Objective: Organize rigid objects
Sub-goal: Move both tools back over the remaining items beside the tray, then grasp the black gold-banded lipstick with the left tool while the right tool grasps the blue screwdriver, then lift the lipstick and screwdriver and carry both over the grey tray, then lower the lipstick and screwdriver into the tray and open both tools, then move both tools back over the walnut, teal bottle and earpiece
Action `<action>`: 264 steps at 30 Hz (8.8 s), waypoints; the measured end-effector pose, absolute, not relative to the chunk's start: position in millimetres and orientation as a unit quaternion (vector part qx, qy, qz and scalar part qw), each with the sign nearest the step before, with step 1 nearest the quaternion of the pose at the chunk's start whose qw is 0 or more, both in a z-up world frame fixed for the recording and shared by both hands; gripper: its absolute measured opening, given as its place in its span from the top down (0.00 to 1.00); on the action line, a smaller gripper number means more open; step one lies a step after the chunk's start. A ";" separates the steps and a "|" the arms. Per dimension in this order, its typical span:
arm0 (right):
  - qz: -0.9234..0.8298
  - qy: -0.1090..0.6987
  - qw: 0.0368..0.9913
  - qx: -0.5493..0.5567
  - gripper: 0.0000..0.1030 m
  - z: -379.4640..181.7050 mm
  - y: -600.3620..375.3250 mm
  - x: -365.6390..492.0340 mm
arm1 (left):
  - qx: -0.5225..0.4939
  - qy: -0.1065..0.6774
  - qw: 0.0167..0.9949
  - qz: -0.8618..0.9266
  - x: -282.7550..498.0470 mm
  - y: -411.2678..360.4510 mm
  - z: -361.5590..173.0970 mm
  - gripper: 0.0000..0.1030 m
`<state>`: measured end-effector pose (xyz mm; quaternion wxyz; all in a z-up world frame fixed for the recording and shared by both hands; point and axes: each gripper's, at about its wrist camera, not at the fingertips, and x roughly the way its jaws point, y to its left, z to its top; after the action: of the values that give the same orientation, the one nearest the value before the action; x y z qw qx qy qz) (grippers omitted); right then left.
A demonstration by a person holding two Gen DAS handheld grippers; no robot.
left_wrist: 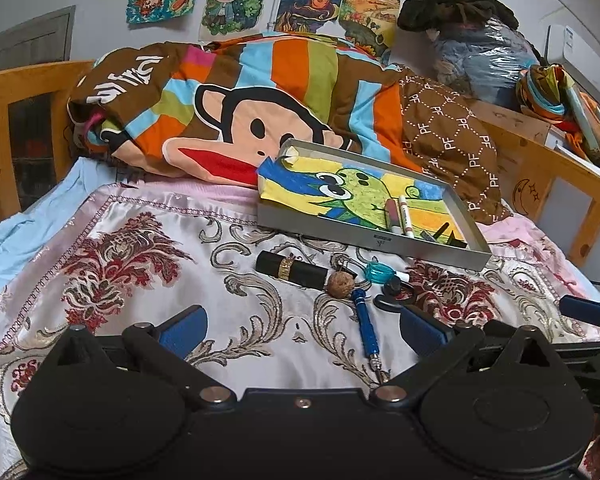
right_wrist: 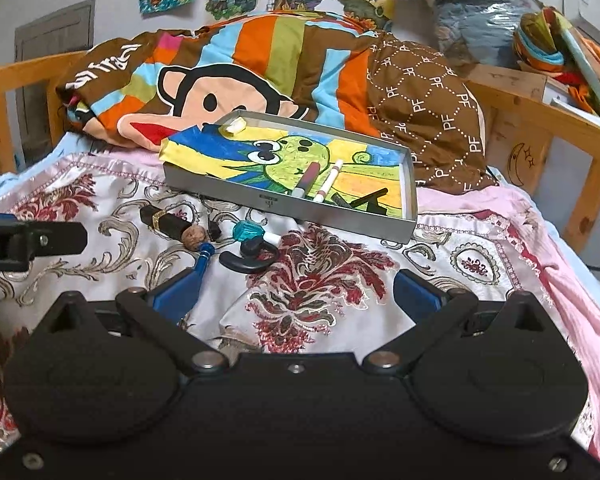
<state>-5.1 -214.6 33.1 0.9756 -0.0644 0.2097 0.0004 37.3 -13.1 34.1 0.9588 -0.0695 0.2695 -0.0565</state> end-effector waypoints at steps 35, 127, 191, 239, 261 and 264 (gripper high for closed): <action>0.006 0.254 0.965 -0.067 0.00 20.7 -222.7 12.2 | -0.062 0.325 0.943 -0.027 48.8 -5.7 21.5 0.01; 0.057 0.182 0.911 -0.366 0.95 -32.2 -133.8 81.8 | 0.032 0.368 0.920 -0.136 141.8 -31.8 5.4 0.79; 0.000 0.178 0.983 -0.050 0.94 -46.9 -269.5 300.0 | -0.054 0.326 0.938 -0.106 322.3 -116.5 -21.3 0.78; -0.014 0.128 0.991 0.038 0.00 60.2 -270.8 43.1 | -0.162 0.223 0.961 -0.021 85.1 -23.2 31.2 0.02; -0.053 0.174 0.983 0.025 0.00 34.6 -230.2 -83.1 | -0.148 0.266 0.951 -0.056 21.2 -13.2 12.9 0.01; -0.050 0.174 0.983 0.015 0.00 33.2 -222.2 -85.5 | -0.150 0.268 0.950 -0.057 19.4 -12.5 12.2 0.01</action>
<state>-85.5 -222.2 33.2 0.9833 0.0154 0.1743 -0.0496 19.4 -12.5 12.2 0.9499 -0.1500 0.2684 -0.0566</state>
